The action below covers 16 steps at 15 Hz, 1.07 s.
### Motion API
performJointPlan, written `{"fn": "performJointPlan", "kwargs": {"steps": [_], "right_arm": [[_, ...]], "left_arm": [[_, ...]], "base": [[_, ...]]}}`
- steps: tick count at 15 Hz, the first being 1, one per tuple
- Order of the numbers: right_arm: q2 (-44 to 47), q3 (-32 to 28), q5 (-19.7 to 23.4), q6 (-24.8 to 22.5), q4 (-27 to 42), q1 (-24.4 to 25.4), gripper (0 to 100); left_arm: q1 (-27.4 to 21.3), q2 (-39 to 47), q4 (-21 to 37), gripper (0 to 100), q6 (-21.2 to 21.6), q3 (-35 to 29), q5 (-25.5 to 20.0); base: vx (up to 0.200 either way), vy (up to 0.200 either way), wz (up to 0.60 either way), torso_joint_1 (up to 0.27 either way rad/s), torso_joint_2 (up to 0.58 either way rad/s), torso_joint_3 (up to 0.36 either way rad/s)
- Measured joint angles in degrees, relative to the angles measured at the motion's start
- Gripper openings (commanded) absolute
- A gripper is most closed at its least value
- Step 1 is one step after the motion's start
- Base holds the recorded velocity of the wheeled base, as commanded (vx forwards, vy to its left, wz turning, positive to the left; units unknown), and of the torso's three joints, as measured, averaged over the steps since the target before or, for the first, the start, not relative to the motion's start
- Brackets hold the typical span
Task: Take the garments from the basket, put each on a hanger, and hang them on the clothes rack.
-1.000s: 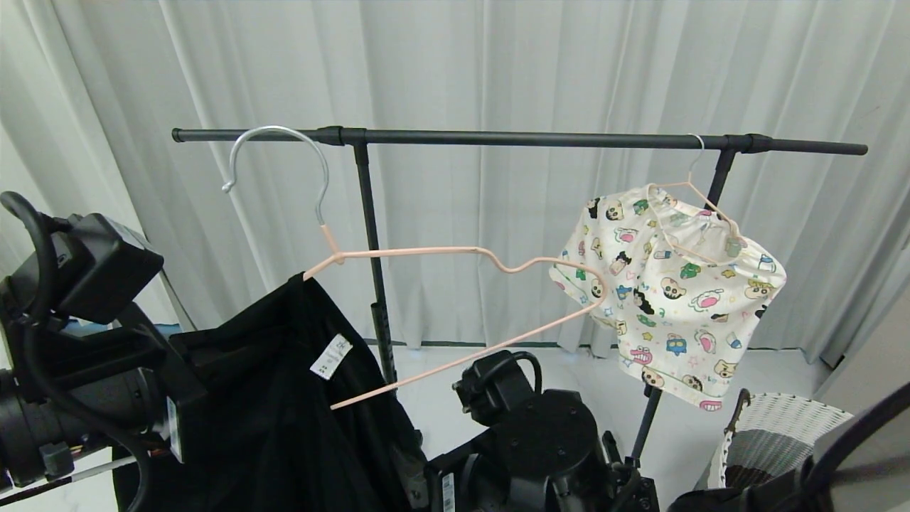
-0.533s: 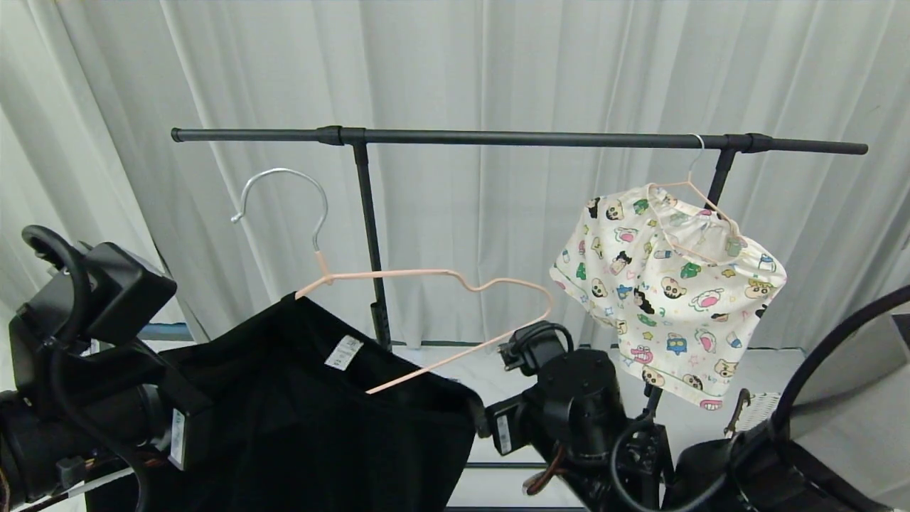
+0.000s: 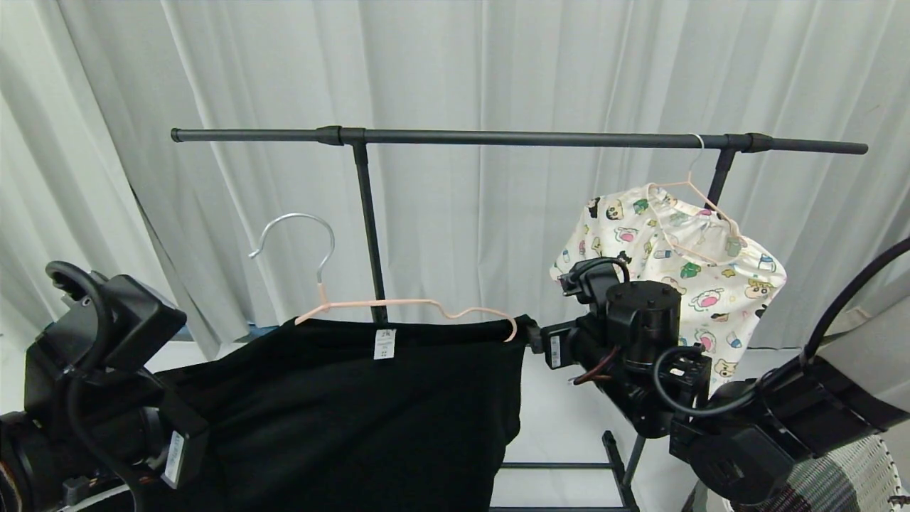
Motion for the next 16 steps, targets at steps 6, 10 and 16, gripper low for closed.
{"fn": "performJointPlan", "kwargs": {"steps": [6, 10, 16], "right_arm": [[-2.1, -2.3, 2.6, -1.9, 0.7, -0.7, 100], [-7.6, -2.7, 9.8, -3.5, 5.4, 0.8, 100], [-13.1, -2.6, 18.5, -7.1, 12.1, 1.7, 100]], "left_arm": [[0.9, 0.9, 0.2, 0, 2.4, 3.7, 2.1], [-0.5, 3.0, 0.0, 0, 1.8, 4.1, 5.8], [-3.3, 2.3, -0.5, 0, 1.0, 3.9, 2.9]], "base": [[0.000, 0.000, 0.00, 0.000, 0.00, 0.000], [0.000, 0.000, 0.00, 0.000, 0.00, 0.000], [0.000, 0.000, 0.00, 0.000, 0.00, 0.000]]}}
